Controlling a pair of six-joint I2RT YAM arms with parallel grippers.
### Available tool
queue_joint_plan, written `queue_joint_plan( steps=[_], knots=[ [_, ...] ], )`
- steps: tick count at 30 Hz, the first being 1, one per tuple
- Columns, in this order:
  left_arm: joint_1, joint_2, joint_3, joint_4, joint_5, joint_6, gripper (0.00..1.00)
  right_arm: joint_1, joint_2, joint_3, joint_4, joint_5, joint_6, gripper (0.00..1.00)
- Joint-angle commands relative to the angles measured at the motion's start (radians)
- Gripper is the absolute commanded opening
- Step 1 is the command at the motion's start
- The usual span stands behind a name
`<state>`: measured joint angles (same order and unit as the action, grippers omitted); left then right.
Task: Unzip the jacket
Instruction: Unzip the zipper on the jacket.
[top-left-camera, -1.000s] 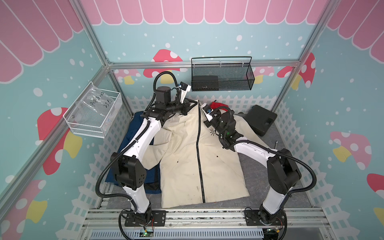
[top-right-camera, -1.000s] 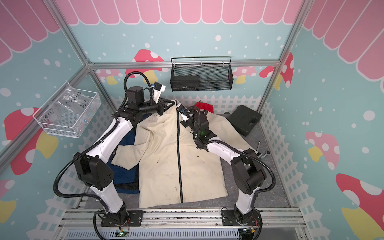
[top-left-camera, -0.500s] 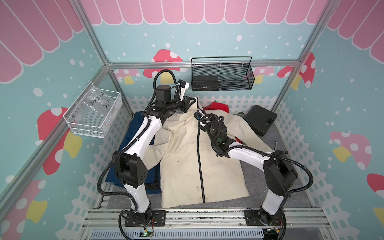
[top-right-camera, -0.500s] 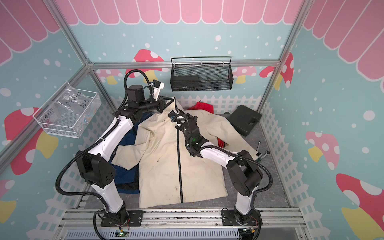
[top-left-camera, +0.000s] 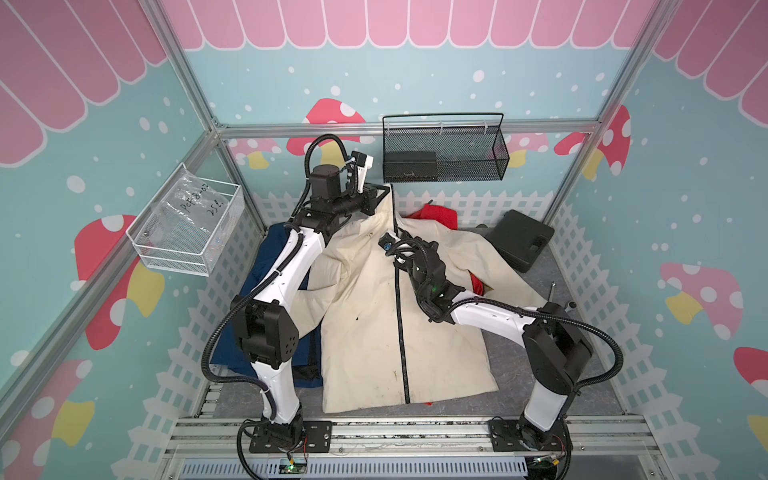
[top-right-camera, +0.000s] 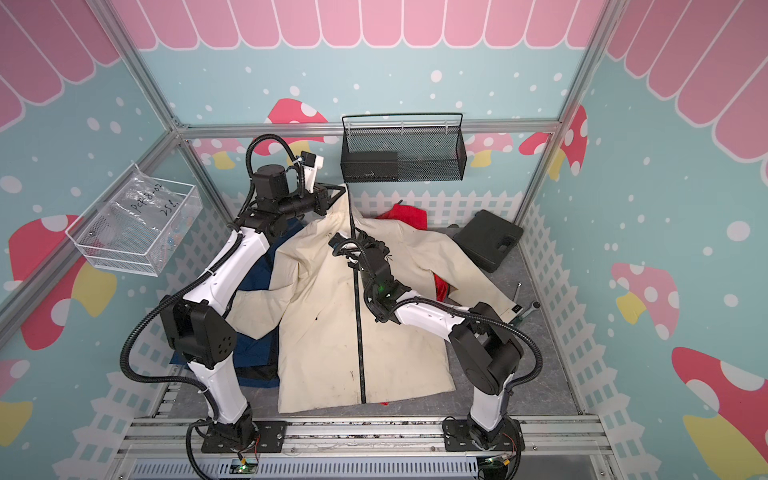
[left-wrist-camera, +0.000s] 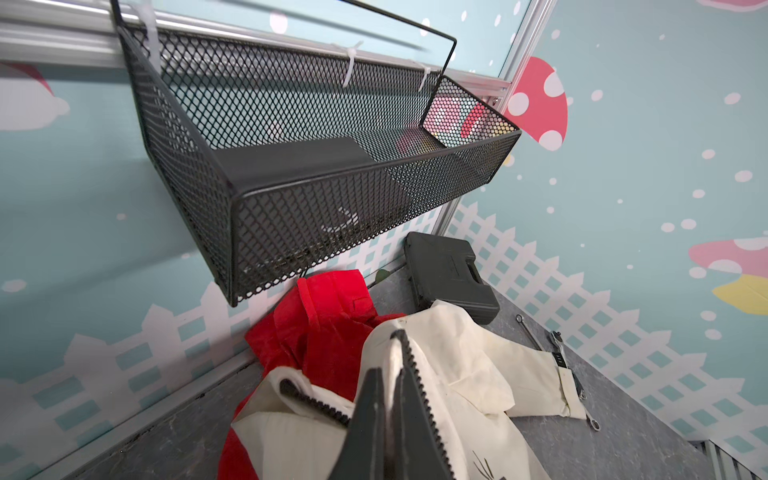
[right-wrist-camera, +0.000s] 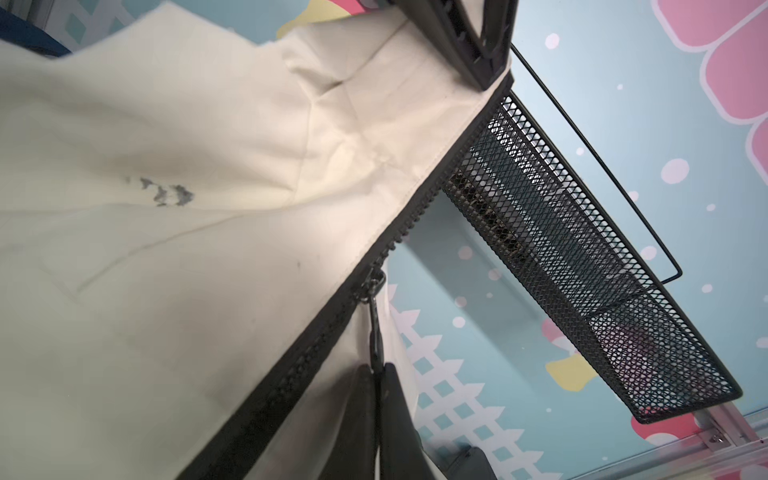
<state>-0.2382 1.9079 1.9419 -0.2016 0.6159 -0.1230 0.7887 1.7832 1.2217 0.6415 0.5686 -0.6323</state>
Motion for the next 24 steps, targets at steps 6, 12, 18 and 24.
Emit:
queue_joint_plan(
  steps=[6, 12, 18, 24],
  knots=[
    [0.026, 0.005, 0.056, 0.102, -0.071, -0.015, 0.0, 0.044, -0.028, -0.052, -0.017, 0.029, -0.064, 0.0],
    [0.039, 0.023, 0.08, 0.121, -0.082, -0.038, 0.0, 0.058, -0.036, -0.091, -0.028, 0.043, -0.063, 0.0],
    [0.042, 0.056, 0.134, 0.107, -0.082, -0.041, 0.0, 0.064, -0.045, -0.108, -0.076, 0.039, -0.051, 0.0],
    [0.043, 0.081, 0.161, 0.106, -0.094, -0.041, 0.0, 0.069, -0.059, -0.127, -0.143, -0.007, -0.027, 0.0]
  ],
)
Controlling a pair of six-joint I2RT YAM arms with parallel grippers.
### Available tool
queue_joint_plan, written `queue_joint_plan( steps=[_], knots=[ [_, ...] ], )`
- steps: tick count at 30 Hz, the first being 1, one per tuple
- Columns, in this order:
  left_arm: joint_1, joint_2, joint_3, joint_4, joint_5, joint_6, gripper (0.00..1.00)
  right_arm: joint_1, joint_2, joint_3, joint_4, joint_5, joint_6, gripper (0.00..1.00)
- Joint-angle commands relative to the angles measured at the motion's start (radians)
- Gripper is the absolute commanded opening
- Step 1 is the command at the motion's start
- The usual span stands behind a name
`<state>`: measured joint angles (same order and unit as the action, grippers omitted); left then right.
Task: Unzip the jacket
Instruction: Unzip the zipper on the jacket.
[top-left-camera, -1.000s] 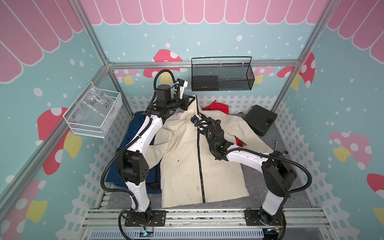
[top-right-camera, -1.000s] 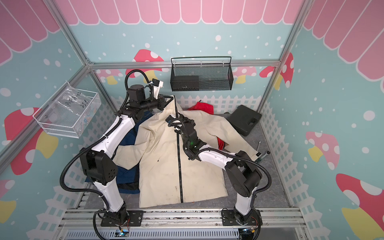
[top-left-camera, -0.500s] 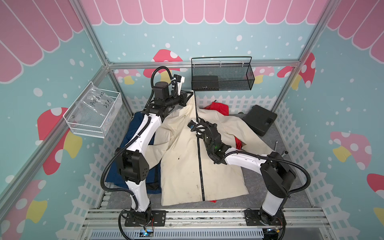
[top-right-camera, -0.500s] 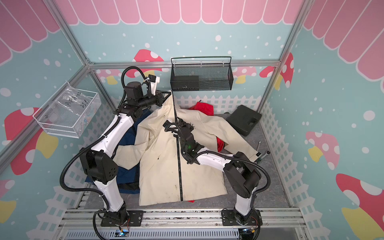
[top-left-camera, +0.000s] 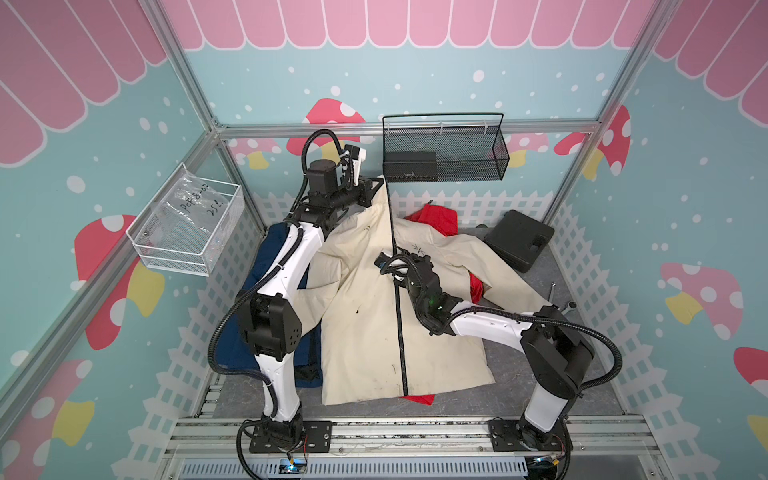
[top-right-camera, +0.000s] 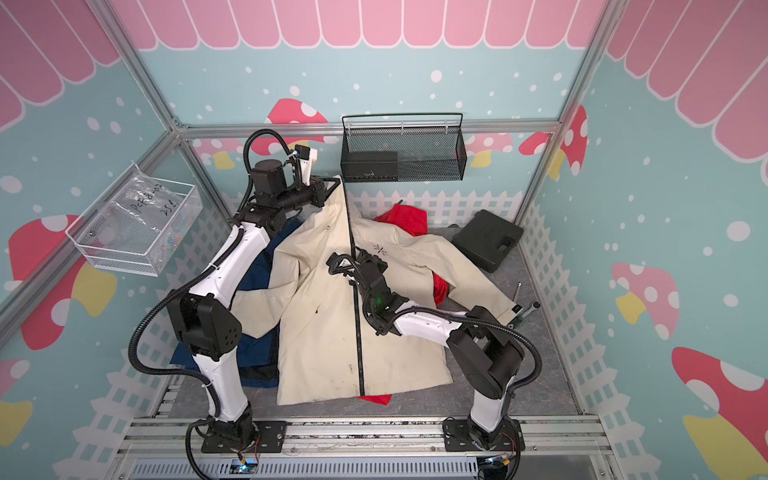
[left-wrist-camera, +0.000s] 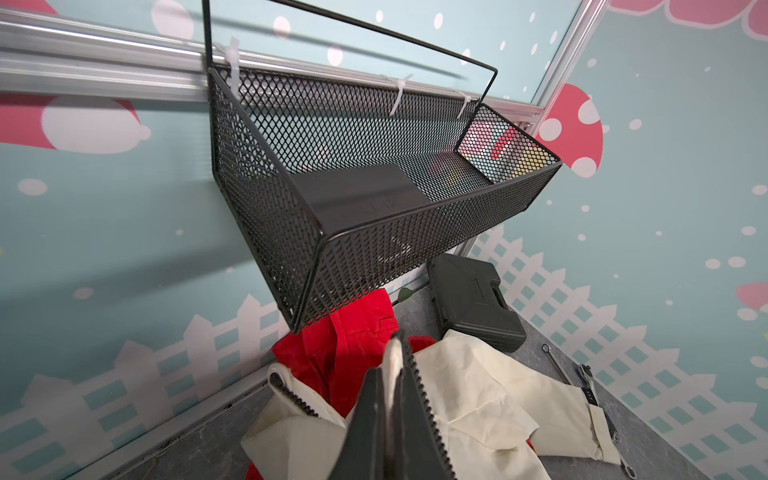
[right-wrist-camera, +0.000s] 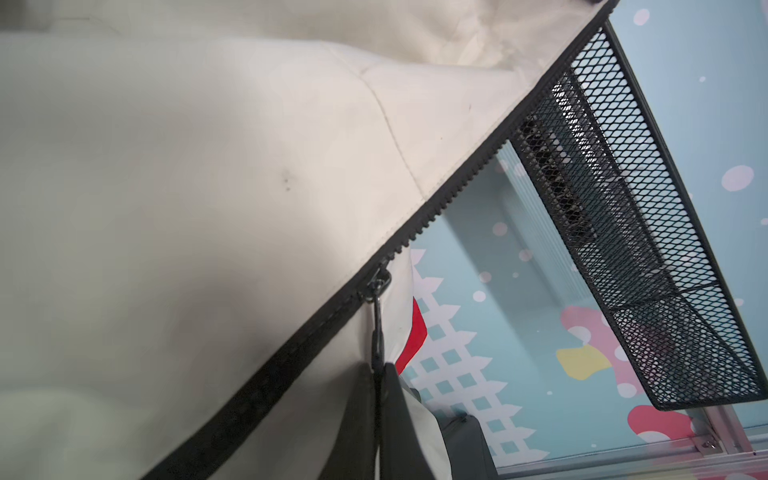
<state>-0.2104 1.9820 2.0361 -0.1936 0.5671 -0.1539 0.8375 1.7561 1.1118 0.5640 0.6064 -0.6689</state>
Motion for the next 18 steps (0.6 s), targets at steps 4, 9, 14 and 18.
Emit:
queue_joint_plan(
  steps=[4, 9, 14, 18],
  knots=[
    [0.017, 0.018, 0.089, 0.097, -0.063, -0.01, 0.0, 0.021, -0.03, 0.005, -0.167, -0.091, 0.05, 0.0],
    [0.02, 0.05, 0.158, 0.075, -0.074, -0.015, 0.0, 0.022, -0.023, 0.019, -0.252, -0.139, 0.056, 0.0],
    [0.02, 0.1, 0.248, 0.048, -0.09, -0.017, 0.0, 0.023, -0.029, 0.015, -0.313, -0.162, 0.078, 0.0],
    [0.02, 0.128, 0.297, 0.05, -0.101, -0.027, 0.0, 0.023, -0.036, 0.013, -0.349, -0.168, 0.085, 0.0]
  ],
)
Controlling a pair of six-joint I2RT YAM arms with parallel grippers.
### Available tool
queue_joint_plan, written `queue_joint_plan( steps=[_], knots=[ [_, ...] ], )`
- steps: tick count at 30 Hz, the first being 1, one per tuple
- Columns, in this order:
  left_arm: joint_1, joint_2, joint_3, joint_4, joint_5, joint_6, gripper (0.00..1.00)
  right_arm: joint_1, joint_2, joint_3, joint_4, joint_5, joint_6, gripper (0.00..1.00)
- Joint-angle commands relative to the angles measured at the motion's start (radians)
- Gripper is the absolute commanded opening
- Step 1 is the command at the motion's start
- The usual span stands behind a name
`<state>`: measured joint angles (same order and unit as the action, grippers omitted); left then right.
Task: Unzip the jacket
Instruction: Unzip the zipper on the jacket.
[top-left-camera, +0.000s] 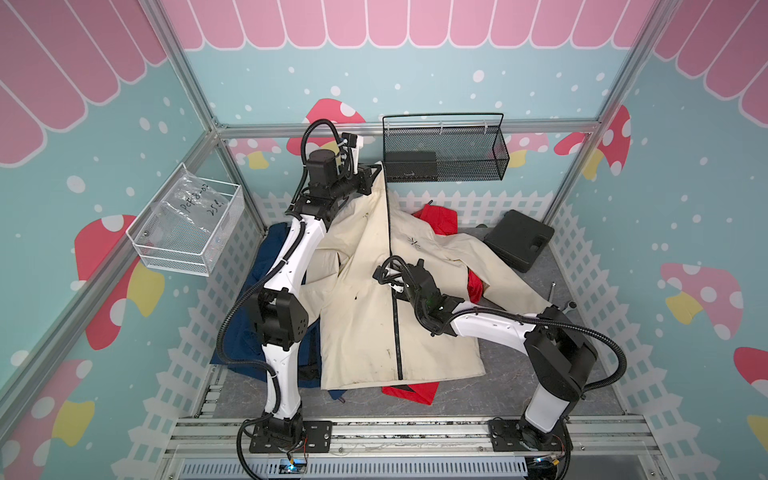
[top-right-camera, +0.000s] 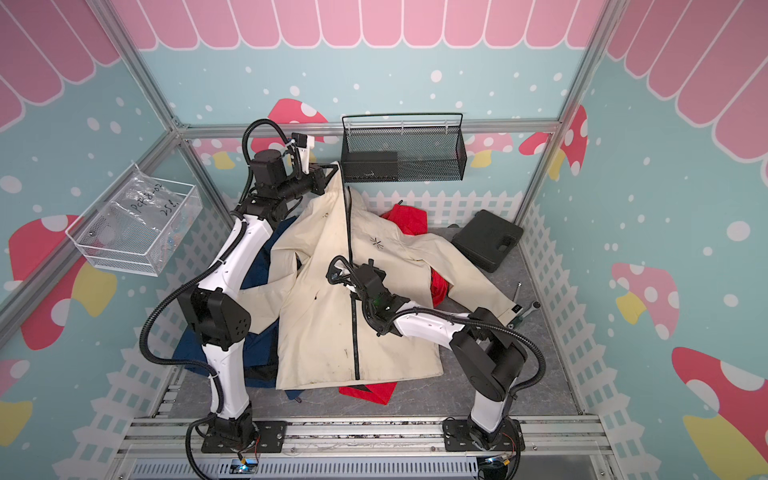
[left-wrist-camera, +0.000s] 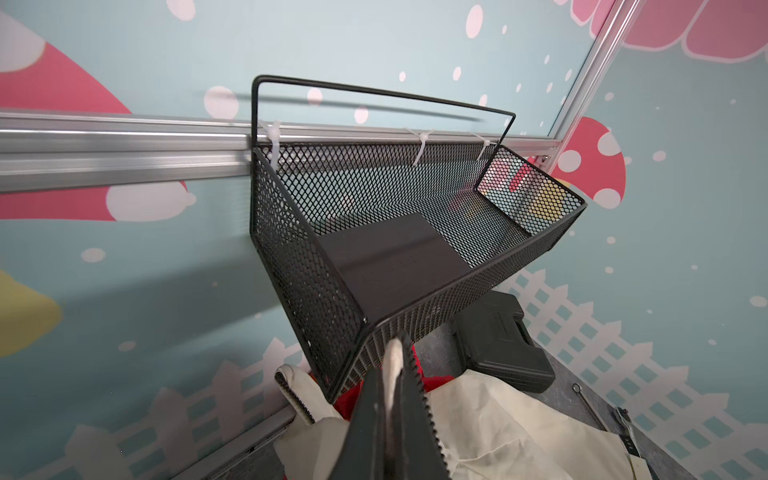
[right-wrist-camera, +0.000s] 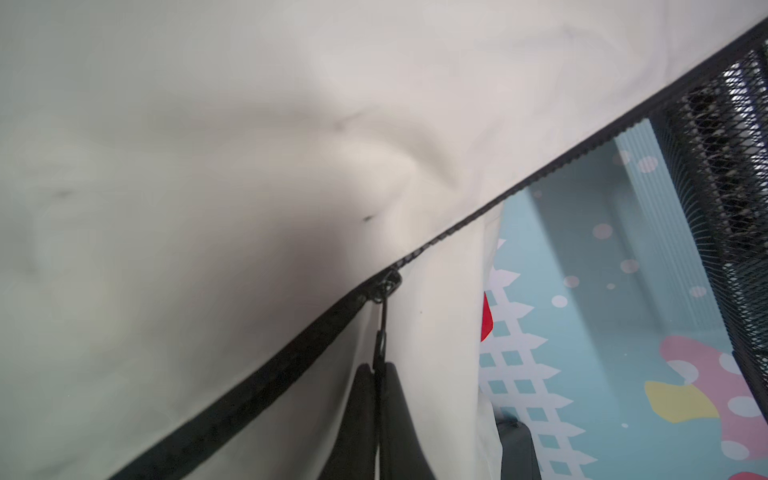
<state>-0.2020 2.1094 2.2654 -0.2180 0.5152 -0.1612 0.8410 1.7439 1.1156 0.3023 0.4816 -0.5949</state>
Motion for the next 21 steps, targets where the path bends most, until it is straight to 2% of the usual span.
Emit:
queue_joint_plan(
  steps=[1, 13, 21],
  knots=[
    [0.012, 0.007, 0.075, 0.078, -0.052, -0.023, 0.0, 0.019, -0.027, 0.01, -0.097, -0.046, 0.014, 0.0],
    [0.008, 0.065, 0.1, 0.215, -0.083, -0.081, 0.0, 0.023, -0.049, -0.008, -0.199, -0.075, 0.081, 0.0],
    [0.007, 0.142, 0.229, 0.212, -0.104, -0.096, 0.0, 0.024, -0.084, -0.041, -0.24, -0.104, 0.119, 0.0]
  ],
)
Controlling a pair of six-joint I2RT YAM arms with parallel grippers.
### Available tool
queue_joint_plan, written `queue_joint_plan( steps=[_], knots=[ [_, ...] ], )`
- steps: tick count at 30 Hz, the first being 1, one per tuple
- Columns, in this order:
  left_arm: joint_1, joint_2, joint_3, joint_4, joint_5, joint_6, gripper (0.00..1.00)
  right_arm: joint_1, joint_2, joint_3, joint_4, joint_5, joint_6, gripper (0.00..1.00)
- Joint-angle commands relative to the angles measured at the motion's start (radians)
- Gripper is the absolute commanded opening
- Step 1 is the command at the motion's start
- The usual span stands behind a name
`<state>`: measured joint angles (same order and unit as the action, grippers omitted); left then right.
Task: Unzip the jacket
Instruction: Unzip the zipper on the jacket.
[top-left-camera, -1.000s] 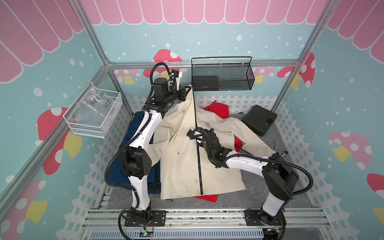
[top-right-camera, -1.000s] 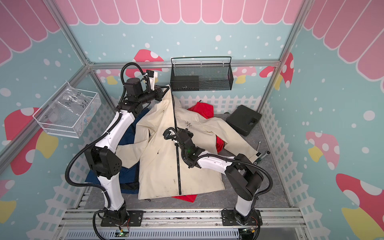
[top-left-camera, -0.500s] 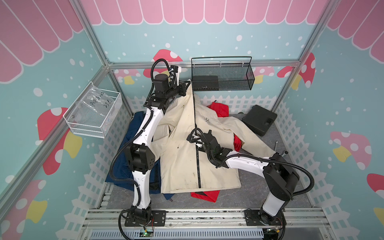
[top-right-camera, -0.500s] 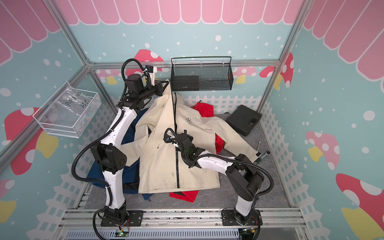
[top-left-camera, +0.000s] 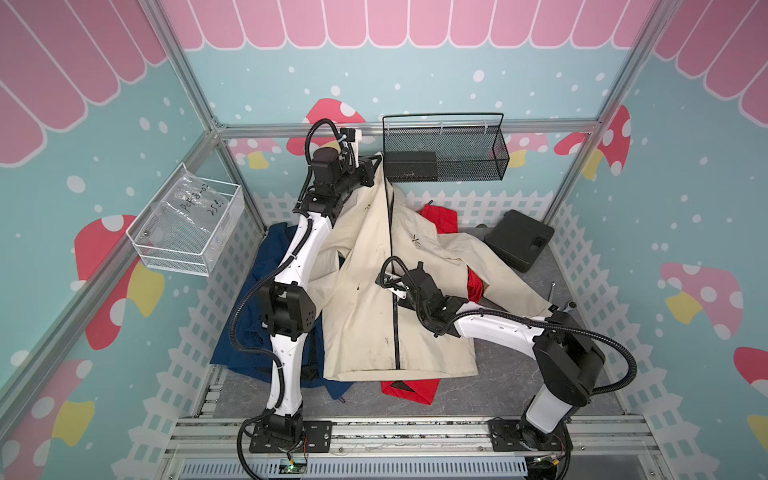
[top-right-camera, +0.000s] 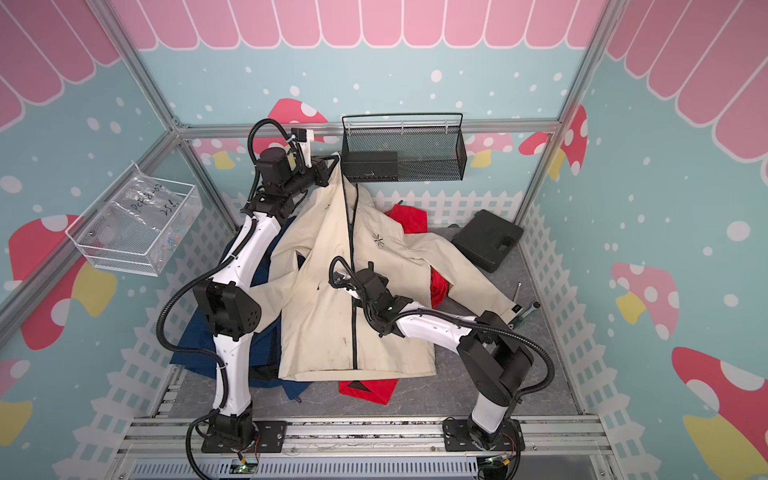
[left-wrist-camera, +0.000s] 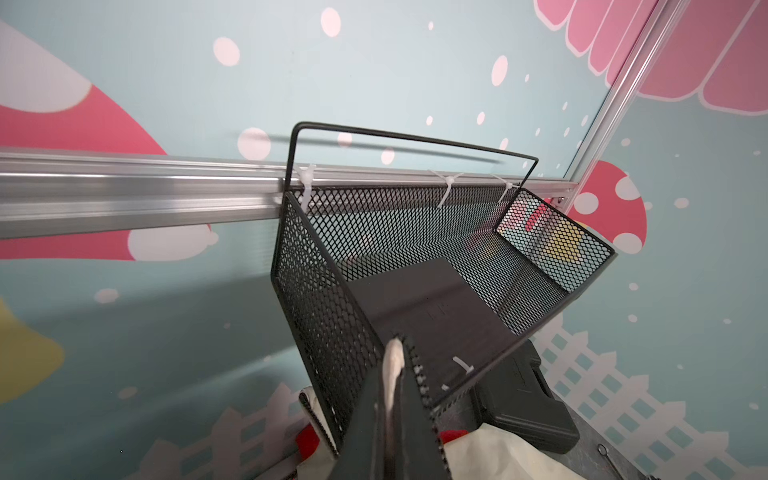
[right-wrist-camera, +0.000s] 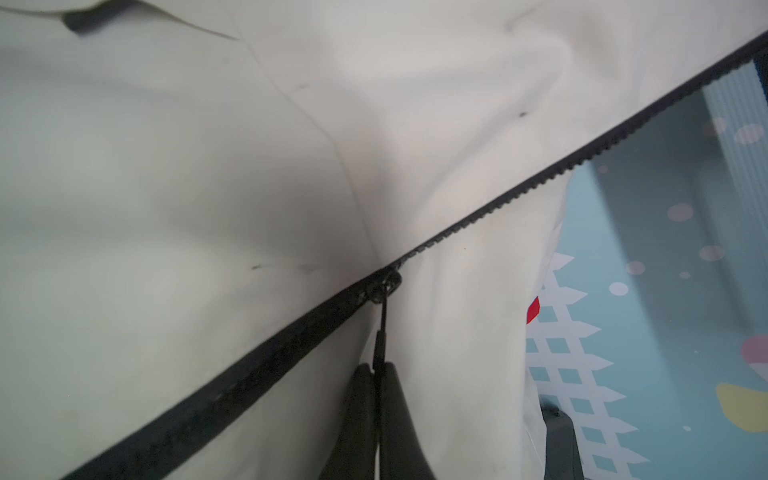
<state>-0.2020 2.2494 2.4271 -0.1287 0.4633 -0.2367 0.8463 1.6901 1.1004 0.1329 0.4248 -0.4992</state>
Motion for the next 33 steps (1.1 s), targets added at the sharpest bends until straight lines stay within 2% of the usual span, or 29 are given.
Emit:
queue_joint_plan(
  steps=[1, 20, 33],
  knots=[
    [0.006, 0.004, 0.064, 0.138, -0.057, -0.023, 0.0, 0.019, -0.036, -0.025, -0.082, -0.051, 0.03, 0.0],
    [0.008, 0.015, 0.072, 0.175, -0.097, -0.036, 0.0, 0.051, -0.14, -0.089, -0.24, -0.081, 0.027, 0.0],
    [0.01, 0.031, 0.07, 0.177, -0.111, -0.038, 0.0, 0.075, -0.16, -0.133, -0.351, -0.095, 0.092, 0.0]
  ],
)
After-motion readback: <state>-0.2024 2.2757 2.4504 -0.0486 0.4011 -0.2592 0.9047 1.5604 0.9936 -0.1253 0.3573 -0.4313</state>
